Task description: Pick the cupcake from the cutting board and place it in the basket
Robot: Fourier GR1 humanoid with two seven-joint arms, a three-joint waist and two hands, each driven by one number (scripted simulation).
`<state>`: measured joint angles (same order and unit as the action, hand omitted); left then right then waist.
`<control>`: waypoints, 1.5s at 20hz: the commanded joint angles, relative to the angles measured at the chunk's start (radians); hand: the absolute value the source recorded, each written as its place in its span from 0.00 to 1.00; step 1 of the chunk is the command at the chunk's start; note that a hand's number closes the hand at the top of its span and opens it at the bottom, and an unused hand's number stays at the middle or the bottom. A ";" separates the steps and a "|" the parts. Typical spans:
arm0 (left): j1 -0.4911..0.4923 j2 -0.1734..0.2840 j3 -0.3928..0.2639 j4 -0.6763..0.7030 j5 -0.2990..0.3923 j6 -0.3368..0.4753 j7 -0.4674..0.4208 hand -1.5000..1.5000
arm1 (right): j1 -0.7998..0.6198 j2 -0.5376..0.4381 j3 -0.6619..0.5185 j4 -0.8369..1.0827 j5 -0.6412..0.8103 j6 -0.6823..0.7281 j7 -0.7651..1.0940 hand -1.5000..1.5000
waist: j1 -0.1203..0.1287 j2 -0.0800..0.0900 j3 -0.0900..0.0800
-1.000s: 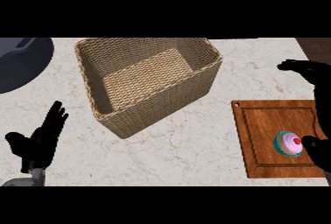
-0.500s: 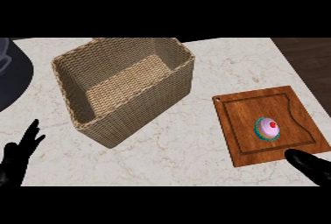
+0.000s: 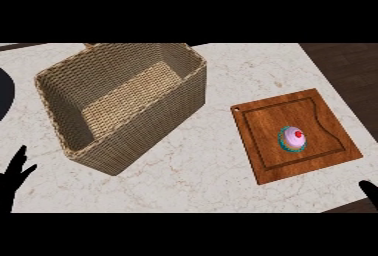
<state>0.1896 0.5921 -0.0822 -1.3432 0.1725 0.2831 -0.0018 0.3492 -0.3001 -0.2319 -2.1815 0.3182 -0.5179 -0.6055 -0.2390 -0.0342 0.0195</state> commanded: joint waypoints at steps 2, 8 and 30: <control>-0.005 -0.014 -0.038 -0.015 -0.022 0.015 0.062 0.50 | 0.328 -0.018 0.022 -0.018 0.176 0.045 -0.116 0.00 | 0.030 0.017 -0.017; -0.067 -0.021 -0.091 -0.050 -0.065 0.017 0.135 0.50 | 0.632 0.169 0.111 -0.069 0.271 -0.095 -0.341 0.00 | 0.101 0.016 -0.017; -0.262 -0.119 -0.128 0.024 -0.188 -0.040 0.240 0.50 | 0.533 0.294 0.088 0.259 0.111 -0.250 -0.518 0.00 | 0.231 0.034 -0.019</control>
<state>-0.0317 0.4960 -0.2186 -1.3692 0.0009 0.2527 0.2261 0.9650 -0.0137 -0.1255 -1.9666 0.4050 -0.7287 -1.0669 -0.0141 -0.0059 0.0040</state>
